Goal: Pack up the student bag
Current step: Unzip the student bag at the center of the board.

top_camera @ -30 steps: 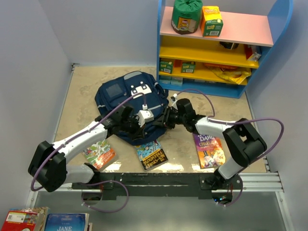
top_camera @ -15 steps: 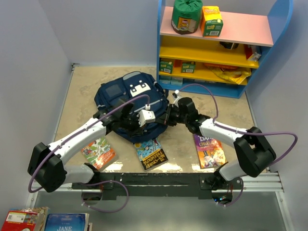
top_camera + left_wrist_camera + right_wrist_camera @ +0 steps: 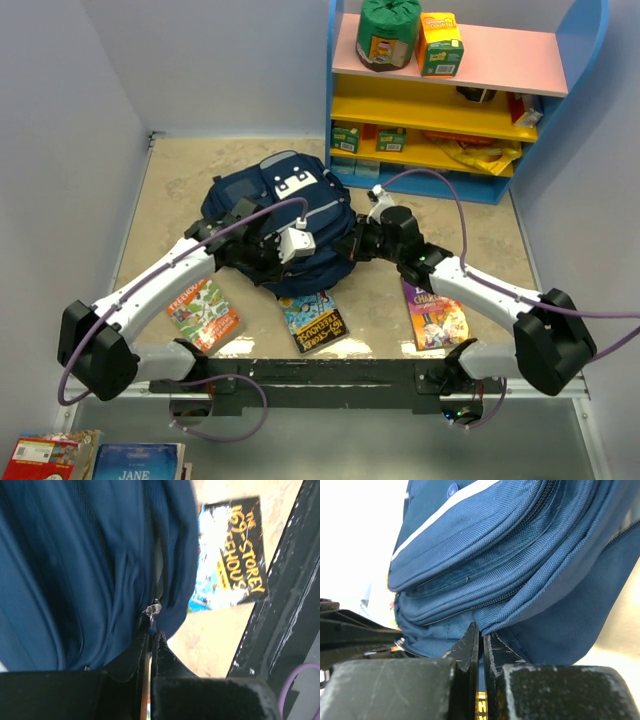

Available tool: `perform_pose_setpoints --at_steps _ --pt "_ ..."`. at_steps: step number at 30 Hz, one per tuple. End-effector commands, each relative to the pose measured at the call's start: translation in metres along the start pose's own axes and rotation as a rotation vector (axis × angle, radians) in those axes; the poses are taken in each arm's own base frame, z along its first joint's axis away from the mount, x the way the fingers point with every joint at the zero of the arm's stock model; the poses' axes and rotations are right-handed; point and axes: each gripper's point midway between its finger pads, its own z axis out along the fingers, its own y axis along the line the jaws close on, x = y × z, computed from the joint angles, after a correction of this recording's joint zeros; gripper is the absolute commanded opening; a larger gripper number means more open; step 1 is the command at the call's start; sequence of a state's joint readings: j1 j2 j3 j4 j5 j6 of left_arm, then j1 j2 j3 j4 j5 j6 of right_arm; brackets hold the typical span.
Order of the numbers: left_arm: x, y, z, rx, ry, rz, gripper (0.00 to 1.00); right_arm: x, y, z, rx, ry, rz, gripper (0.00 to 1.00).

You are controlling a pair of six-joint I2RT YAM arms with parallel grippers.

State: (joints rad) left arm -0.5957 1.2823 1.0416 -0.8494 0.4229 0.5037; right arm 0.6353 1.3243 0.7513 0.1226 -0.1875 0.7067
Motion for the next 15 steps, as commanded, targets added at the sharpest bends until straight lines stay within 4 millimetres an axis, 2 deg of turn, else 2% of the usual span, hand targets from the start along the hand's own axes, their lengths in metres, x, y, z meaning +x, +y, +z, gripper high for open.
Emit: perform_pose_setpoints --at_steps 1,2,7,10,15 --pt "0.059 -0.003 -0.023 -0.046 0.205 -0.054 0.00 -0.036 -0.034 -0.018 0.155 -0.163 -0.088 0.00" --pt "0.066 0.000 -0.024 -0.071 0.228 -0.060 0.00 -0.037 -0.035 -0.019 0.157 -0.166 -0.090 0.00" --pt "0.078 0.013 -0.037 -0.145 0.261 -0.072 0.00 -0.037 -0.044 -0.025 0.190 -0.173 -0.103 0.00" --pt "0.100 0.021 -0.041 -0.199 0.303 -0.081 0.00 -0.041 -0.046 -0.029 0.193 -0.180 -0.109 0.00" --pt "0.128 0.056 -0.054 -0.373 0.335 -0.117 0.00 -0.050 -0.035 -0.029 0.158 -0.185 -0.113 0.00"
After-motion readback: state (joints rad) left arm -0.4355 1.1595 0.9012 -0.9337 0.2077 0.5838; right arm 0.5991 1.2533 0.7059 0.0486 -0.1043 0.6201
